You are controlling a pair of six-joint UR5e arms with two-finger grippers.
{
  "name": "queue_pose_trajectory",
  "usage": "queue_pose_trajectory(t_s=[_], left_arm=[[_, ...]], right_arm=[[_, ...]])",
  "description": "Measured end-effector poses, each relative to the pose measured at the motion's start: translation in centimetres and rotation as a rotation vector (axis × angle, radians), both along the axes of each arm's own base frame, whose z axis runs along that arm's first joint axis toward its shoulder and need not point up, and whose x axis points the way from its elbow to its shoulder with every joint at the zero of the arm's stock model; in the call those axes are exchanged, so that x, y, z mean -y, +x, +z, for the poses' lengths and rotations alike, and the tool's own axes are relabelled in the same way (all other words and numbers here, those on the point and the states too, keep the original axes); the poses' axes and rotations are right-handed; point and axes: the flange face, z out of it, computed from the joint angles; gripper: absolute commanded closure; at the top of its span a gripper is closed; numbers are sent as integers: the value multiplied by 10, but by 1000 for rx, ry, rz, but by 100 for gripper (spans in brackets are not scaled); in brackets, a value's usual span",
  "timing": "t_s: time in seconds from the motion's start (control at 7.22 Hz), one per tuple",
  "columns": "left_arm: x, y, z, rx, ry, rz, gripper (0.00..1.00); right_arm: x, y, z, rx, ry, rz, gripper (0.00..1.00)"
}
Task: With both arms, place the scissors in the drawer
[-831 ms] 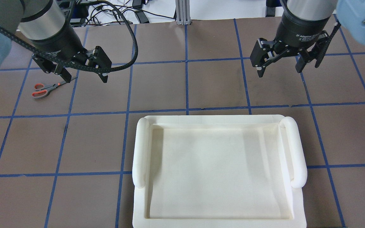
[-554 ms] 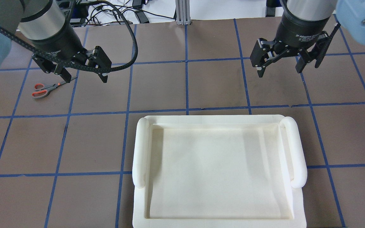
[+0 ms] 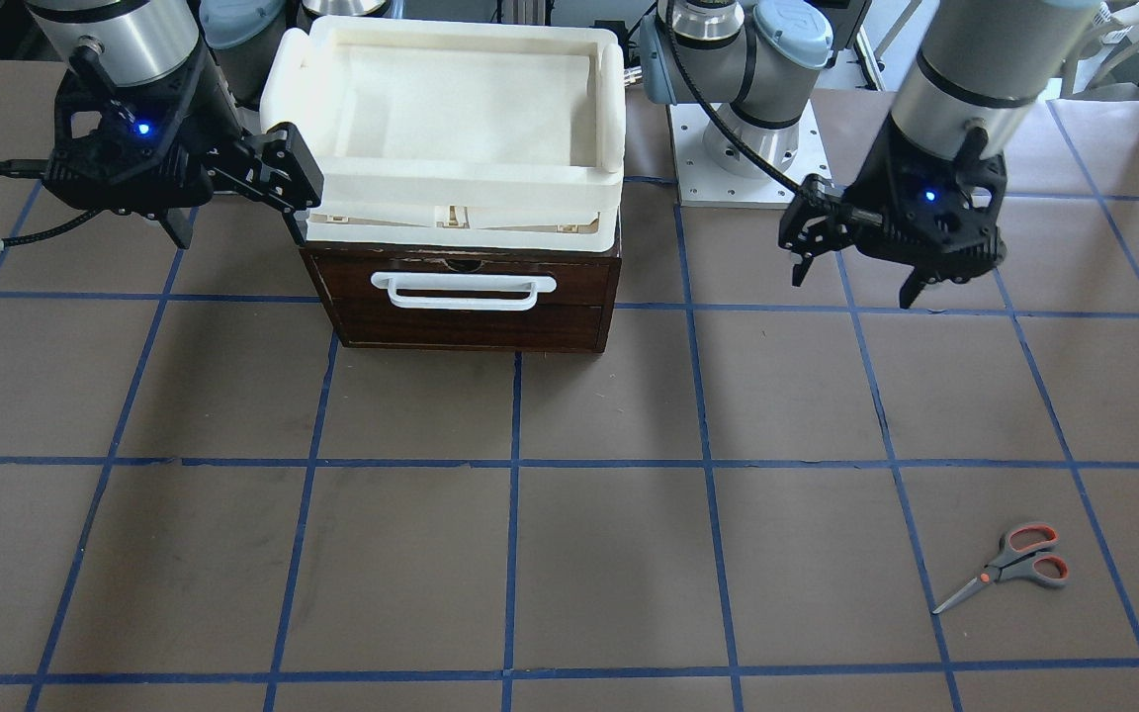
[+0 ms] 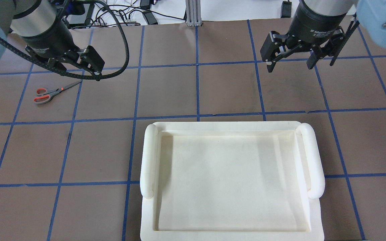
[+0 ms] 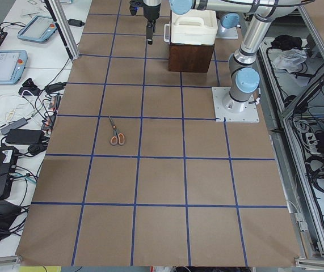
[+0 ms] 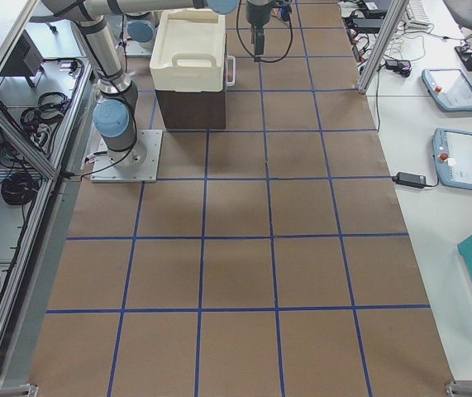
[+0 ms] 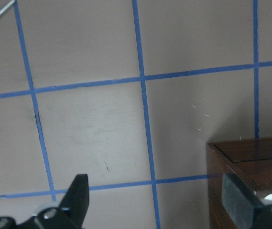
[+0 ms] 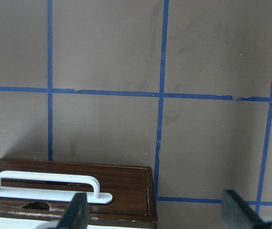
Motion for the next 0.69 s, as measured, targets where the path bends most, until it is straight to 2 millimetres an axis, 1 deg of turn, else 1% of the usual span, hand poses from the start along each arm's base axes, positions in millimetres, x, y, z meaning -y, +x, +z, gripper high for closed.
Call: queue_pose_trajectory(t_s=[0.14,0.28,0.42,0.69], left_arm=[[19,42,-29,6,14,-133,0],[38,77,-53,15,10,-252,0],[59,108,-74,30,6,-363,0],[109,157,-104,93,25,-634,0]], right_arm=[[3,-3,-2,0,2,-120,0],[7,-5,-10,0,22,-308,0],[11,-6,-19,-2,43,-455,0],[19,-7,-43,-36,77,-701,0]])
